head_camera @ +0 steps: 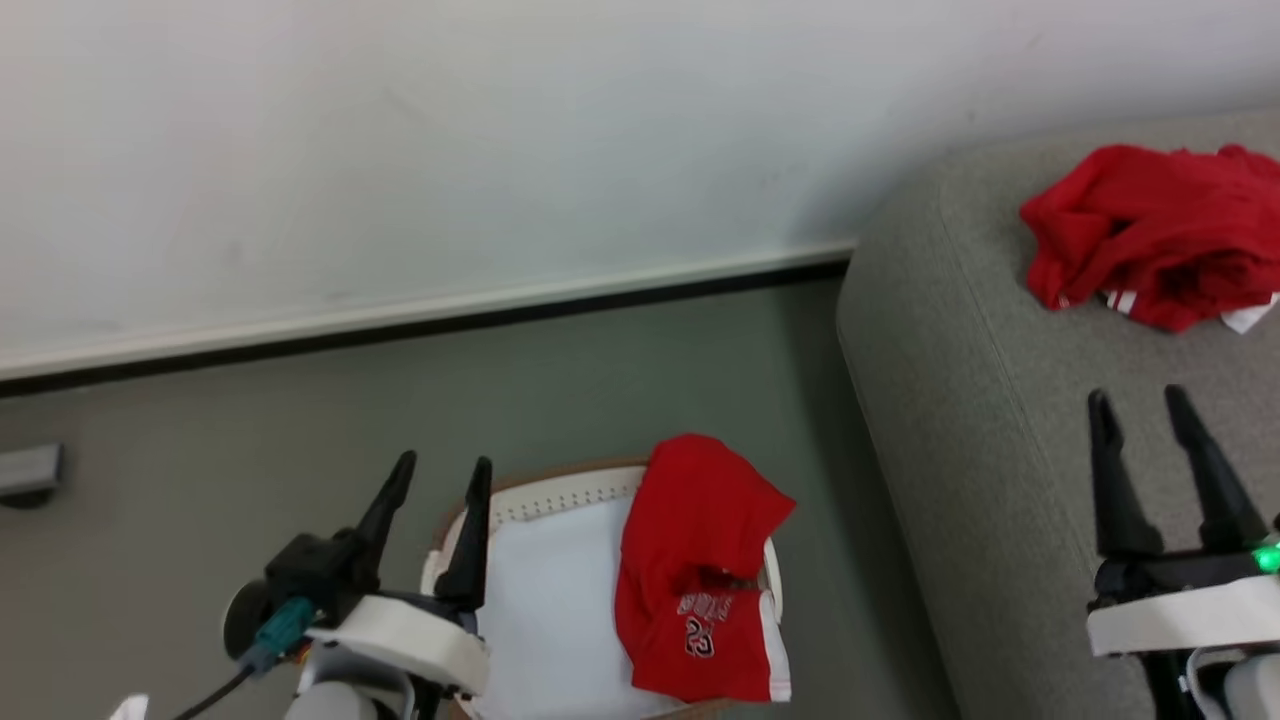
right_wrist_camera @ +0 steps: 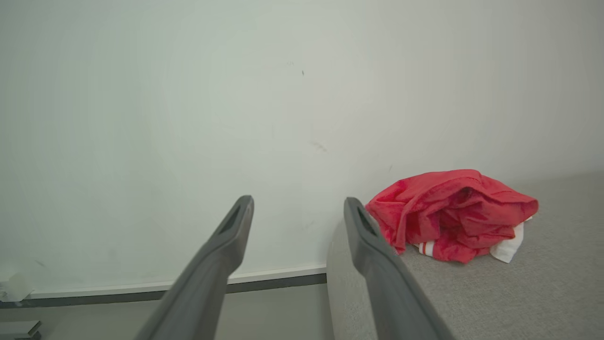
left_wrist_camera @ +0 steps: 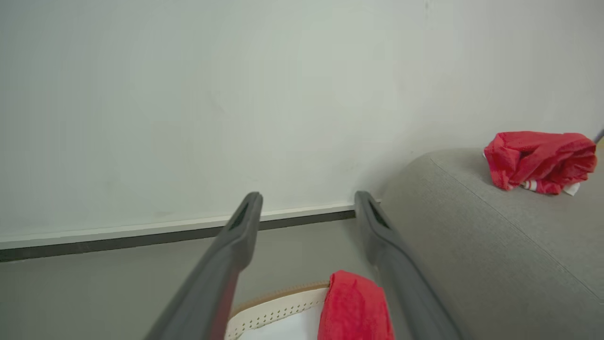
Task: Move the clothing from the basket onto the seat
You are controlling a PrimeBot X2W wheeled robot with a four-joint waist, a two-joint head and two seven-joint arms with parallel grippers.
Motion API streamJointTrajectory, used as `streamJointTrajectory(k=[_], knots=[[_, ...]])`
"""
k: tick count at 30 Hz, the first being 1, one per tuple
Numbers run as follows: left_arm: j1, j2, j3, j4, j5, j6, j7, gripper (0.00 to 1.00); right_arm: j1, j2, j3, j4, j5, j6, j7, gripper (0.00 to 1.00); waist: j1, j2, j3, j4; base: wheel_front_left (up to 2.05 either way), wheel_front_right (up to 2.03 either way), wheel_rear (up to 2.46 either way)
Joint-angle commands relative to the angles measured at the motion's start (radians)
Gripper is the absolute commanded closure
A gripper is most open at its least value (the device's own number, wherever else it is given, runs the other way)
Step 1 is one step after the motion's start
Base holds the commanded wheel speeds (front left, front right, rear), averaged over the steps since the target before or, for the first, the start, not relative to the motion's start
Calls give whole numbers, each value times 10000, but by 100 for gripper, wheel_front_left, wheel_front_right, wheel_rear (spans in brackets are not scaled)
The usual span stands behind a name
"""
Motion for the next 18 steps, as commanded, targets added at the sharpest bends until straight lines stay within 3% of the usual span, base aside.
streamJointTrajectory(k=[1, 10, 18], knots=[[-204, 167, -52, 136, 155, -25, -3, 0, -143, -45, -101, -66, -61, -18, -32, 0, -1, 0, 622, -419, 0, 0, 0], [-1943, 762, -1455, 1738, 326, -125, 349, 0, -622, 263, -1027, -833, -235, -18, -31, 0, -1, 0, 2355, -1058, 0, 0, 0], [-3625, 1490, -3518, 3006, -502, -112, 1689, 0, -1099, 677, -1442, -1417, -285, -18, -31, 0, -1, 0, 3787, -1468, 0, 0, 0]])
